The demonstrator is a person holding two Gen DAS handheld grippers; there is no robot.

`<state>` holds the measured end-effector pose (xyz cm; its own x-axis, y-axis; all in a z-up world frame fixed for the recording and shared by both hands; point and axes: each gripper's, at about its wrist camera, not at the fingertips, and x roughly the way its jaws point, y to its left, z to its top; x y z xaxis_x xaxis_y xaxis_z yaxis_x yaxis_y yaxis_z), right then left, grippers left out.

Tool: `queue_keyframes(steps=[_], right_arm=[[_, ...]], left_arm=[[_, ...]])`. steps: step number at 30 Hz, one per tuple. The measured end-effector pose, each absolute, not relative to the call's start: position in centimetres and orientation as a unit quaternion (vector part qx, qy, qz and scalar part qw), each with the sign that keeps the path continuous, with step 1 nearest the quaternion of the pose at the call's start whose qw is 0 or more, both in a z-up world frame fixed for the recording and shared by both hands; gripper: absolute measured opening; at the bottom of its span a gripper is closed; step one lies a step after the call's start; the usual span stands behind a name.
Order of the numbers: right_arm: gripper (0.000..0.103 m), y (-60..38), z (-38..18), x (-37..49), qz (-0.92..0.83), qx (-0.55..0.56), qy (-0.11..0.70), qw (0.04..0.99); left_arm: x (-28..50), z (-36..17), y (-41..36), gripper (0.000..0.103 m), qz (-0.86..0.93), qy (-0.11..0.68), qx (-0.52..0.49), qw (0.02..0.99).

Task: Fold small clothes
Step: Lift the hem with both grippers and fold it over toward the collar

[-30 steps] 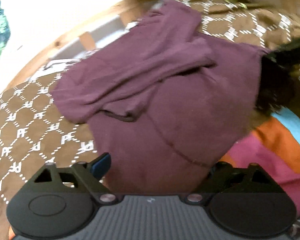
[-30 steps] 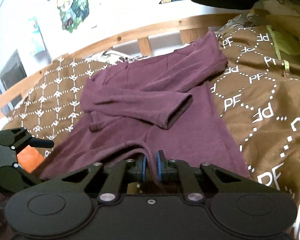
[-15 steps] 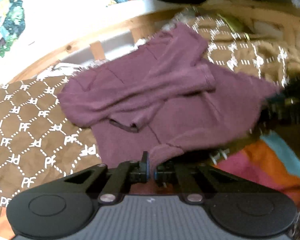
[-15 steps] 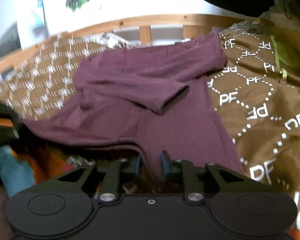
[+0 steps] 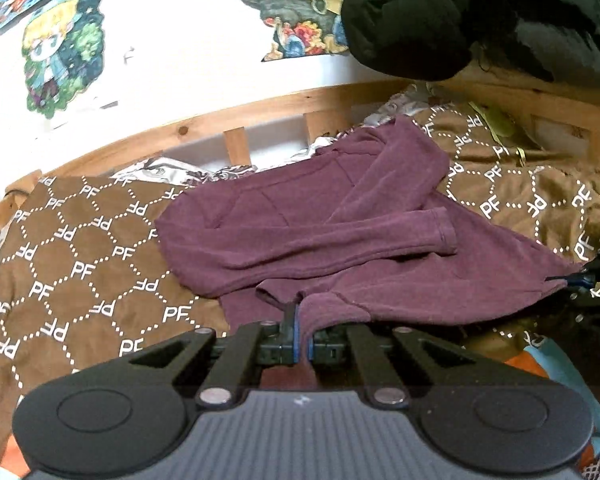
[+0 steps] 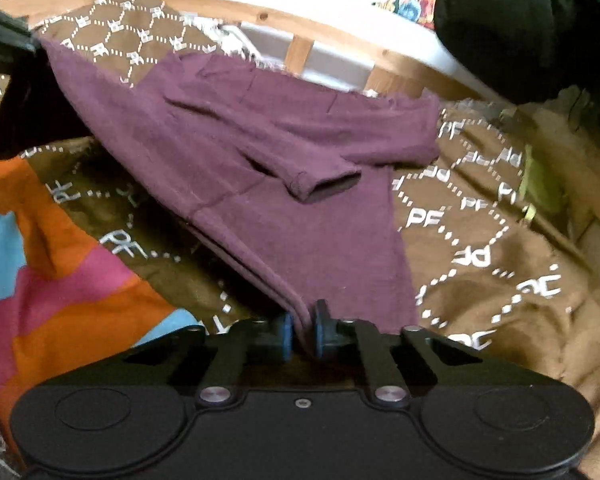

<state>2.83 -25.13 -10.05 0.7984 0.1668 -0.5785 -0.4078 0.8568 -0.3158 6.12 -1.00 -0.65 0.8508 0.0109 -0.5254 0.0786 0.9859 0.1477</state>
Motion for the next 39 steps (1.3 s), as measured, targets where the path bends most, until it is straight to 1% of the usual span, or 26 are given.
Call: queue_keyframes(steps=[7,10,17,20,23,26,29,32,39], right_arm=[[0.005,-25.5,-7.0,0.4,0.165,-0.214,0.211,0.939],[0.004,-25.4,-5.0,-0.5,0.173,-0.218,0.195,0.941],[0.004,-24.8,-0.2,-4.3,0.212,-0.232,0.197,0.929],[0.004,-24.2,1.8,-6.7,0.24,-0.247,0.207,0.916],[0.004,-24.0,3.7,-9.0,0.28,-0.233,0.233,0.901],[0.004,-23.7,5.9,-10.5,0.305,-0.231,0.235,0.894],[0.004,-23.4,7.4,-9.8,0.311,-0.216,0.232,0.896],[0.004,-22.7,8.3,-7.3,0.299,-0.236,0.211,0.9],[0.004,-22.0,8.9,4.4,0.281,-0.251,0.219,0.9]], left_arm=[[3.7,1.2,0.2,0.002,-0.006,0.237,0.06,0.97],[2.5,2.4,1.1,0.002,-0.012,0.225,0.056,0.973],[-1.3,5.6,3.8,0.003,-0.044,0.216,0.069,0.973],[-3.4,7.0,5.1,0.003,-0.063,0.233,0.075,0.968],[-5.6,8.6,5.8,0.003,-0.077,0.24,0.093,0.963],[-6.0,9.9,6.1,0.003,-0.088,0.254,0.1,0.958],[-4.3,10.9,6.4,0.003,-0.092,0.271,0.093,0.954],[-1.0,12.0,6.8,0.003,-0.091,0.29,0.097,0.948],[10.0,12.2,7.0,0.004,-0.087,0.347,0.152,0.921]])
